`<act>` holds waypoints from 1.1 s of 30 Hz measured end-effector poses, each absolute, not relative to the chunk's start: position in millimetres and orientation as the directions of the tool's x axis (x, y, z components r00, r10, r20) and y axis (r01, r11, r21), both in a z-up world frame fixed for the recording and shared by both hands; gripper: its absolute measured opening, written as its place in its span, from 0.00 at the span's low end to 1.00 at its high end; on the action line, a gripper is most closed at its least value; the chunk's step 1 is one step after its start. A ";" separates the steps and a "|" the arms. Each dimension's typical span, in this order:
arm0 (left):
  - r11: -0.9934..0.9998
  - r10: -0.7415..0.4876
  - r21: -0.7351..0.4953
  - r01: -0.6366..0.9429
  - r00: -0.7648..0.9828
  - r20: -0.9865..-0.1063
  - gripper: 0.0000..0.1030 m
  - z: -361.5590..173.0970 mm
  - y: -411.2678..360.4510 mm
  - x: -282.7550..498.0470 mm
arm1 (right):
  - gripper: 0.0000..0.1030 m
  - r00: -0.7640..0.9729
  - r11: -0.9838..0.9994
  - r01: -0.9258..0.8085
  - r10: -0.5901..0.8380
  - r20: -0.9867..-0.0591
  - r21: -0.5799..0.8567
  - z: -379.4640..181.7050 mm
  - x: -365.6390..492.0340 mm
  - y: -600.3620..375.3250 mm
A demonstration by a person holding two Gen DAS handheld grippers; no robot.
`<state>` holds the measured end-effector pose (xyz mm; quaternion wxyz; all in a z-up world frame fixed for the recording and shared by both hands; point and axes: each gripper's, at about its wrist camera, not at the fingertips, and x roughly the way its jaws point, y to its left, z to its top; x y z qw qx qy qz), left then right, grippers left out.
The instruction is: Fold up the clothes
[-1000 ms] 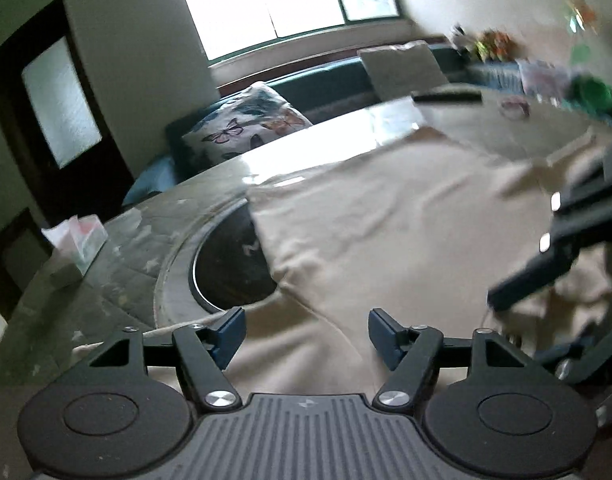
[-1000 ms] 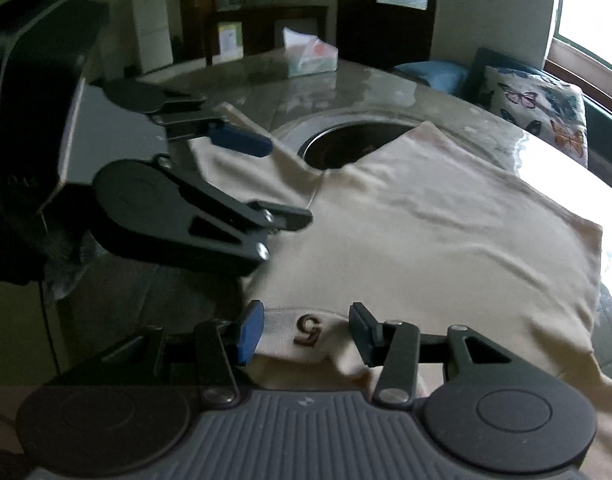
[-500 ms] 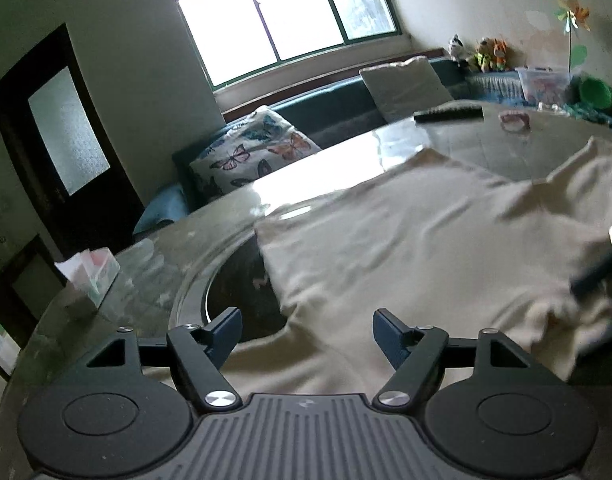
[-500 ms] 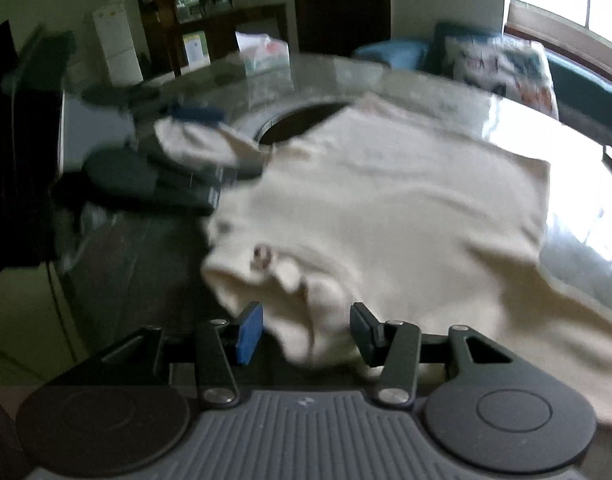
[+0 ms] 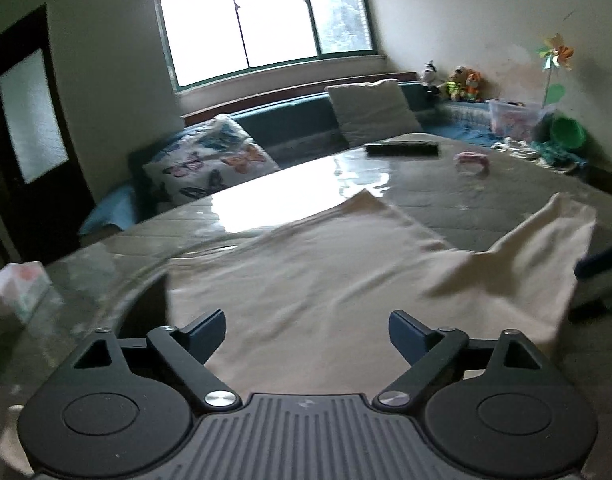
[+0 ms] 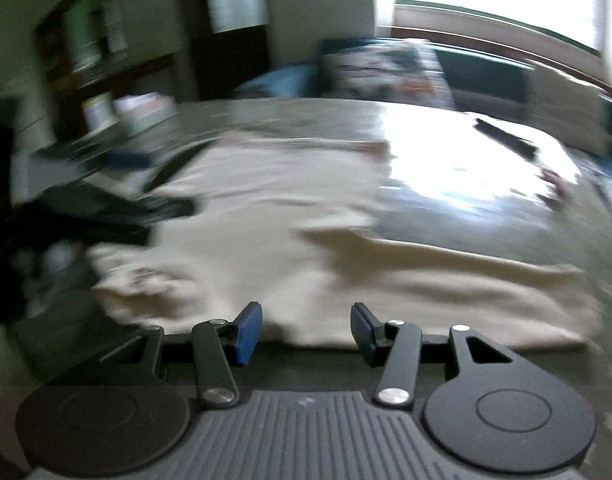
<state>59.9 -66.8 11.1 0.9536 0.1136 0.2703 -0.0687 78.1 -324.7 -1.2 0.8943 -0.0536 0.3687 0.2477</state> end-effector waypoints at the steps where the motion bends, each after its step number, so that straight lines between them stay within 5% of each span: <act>1: 0.963 -0.082 0.174 0.204 0.841 -0.535 0.90 10.4 -71.3 60.7 | 0.48 0.629 0.896 -0.437 0.368 -0.685 0.081 -3.0 83.2 -335.3; 14: 0.932 -0.169 0.165 0.321 0.793 -0.586 0.91 -7.2 -111.1 61.5 | 0.43 0.745 0.999 0.022 0.004 -0.667 0.031 -30.7 129.0 -441.0; 22: 0.928 -0.172 0.164 0.334 0.776 -0.607 0.91 -14.5 -115.4 62.1 | 0.27 0.744 0.992 0.111 -0.039 -0.667 0.065 -42.1 131.5 -459.2; 30: 0.929 -0.167 0.166 0.330 0.775 -0.609 0.92 -15.5 -114.7 63.5 | 0.28 0.752 0.983 0.161 -0.066 -0.656 0.086 -43.8 137.8 -465.3; 33: 0.931 -0.164 0.164 0.325 0.777 -0.607 0.92 -15.0 -114.7 65.1 | 0.11 0.754 0.983 0.155 -0.057 -0.654 0.093 -43.9 140.1 -465.2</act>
